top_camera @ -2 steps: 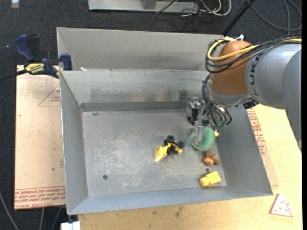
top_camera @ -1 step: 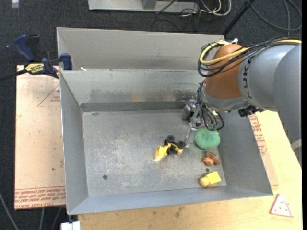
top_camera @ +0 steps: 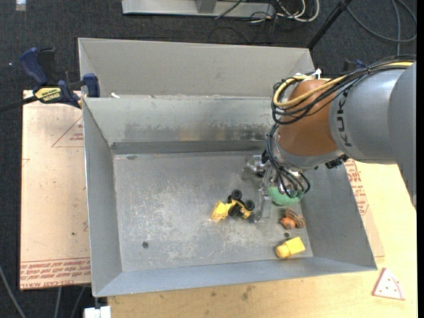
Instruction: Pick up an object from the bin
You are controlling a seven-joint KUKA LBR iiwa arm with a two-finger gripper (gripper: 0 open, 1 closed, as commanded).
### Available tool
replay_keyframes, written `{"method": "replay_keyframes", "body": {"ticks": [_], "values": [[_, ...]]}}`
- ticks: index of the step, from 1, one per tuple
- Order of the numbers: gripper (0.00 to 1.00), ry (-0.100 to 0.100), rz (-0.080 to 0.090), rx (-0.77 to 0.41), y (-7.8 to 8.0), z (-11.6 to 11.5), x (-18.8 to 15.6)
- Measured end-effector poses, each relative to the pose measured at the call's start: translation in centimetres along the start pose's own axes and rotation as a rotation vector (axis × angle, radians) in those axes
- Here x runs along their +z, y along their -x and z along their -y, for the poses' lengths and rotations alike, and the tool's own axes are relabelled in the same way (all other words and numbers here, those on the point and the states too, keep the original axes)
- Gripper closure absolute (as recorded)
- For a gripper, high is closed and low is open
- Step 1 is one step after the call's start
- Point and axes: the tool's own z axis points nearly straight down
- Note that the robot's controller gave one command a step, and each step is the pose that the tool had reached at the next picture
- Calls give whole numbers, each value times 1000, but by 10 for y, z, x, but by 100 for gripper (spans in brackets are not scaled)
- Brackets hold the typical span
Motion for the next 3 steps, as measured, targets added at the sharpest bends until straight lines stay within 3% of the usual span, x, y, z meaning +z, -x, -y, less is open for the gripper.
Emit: {"method": "replay_keyframes", "body": {"ticks": [1, 2, 3], "values": [[100, 0, 0, 238, -25, -34, 1], [100, 0, 0, 238, -25, -34, 1], [100, 0, 1, 169, -5, 1, -69]]}}
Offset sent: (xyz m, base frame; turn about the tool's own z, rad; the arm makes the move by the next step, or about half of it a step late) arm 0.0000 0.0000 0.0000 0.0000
